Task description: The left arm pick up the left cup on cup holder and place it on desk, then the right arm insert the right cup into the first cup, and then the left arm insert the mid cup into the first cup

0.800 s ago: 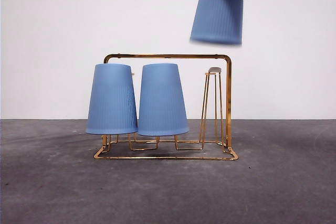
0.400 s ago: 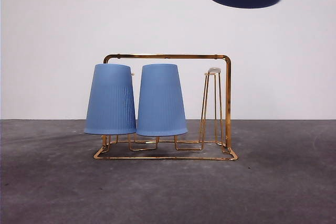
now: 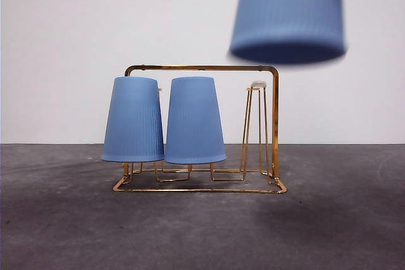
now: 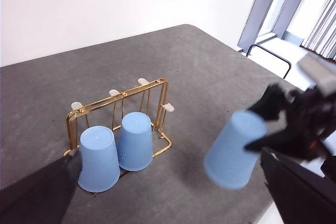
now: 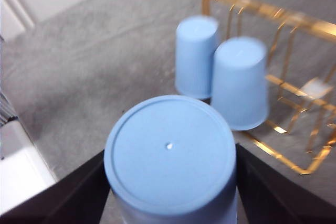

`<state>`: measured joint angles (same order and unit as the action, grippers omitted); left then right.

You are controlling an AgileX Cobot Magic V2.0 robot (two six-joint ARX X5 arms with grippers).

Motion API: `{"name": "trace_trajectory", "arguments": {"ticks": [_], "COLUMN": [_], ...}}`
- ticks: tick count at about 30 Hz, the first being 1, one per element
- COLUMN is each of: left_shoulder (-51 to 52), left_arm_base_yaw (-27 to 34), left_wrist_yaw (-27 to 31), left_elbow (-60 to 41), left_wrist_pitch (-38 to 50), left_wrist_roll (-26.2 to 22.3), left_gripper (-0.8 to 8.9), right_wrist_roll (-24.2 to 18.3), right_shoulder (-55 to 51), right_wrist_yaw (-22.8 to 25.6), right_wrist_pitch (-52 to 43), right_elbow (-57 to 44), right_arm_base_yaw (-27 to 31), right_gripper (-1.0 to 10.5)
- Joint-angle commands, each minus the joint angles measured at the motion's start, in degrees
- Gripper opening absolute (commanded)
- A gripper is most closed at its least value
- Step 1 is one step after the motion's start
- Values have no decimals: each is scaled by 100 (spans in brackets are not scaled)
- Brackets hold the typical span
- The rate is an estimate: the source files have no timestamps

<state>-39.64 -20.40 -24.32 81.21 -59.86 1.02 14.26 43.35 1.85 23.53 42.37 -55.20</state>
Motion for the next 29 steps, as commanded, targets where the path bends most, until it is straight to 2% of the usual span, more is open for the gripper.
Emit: {"name": "trace_trajectory", "arguments": {"ticks": [1,7,15,23,29], "left_shoulder": [-42,-42,-42,-42,-42], "left_arm_base_yaw": [-31,-31,-31,-31,-37], "left_wrist_yaw": [-7,-7,-7,-7,-7], "left_elbow": [68,68,68,68,68], "left_wrist_pitch": [44,24,22,9,9], "left_wrist_roll": [-35,-35,-35,-35,-37], "left_gripper": [564,564,564,564,564], "right_wrist_roll": [332,337,334,332,337], "right_shoulder": [181,872,2159,2938,3147], "right_wrist_yaw": [315,739,837,872,874], "right_wrist_pitch": [-662,-1722,-2874,-3434,-3460], "right_elbow": [-382,-916,-942,-942,-942], "right_arm_base_yaw": [-341,-505,-505,-505,-505], "right_gripper": [214,214,214,214,214]}}
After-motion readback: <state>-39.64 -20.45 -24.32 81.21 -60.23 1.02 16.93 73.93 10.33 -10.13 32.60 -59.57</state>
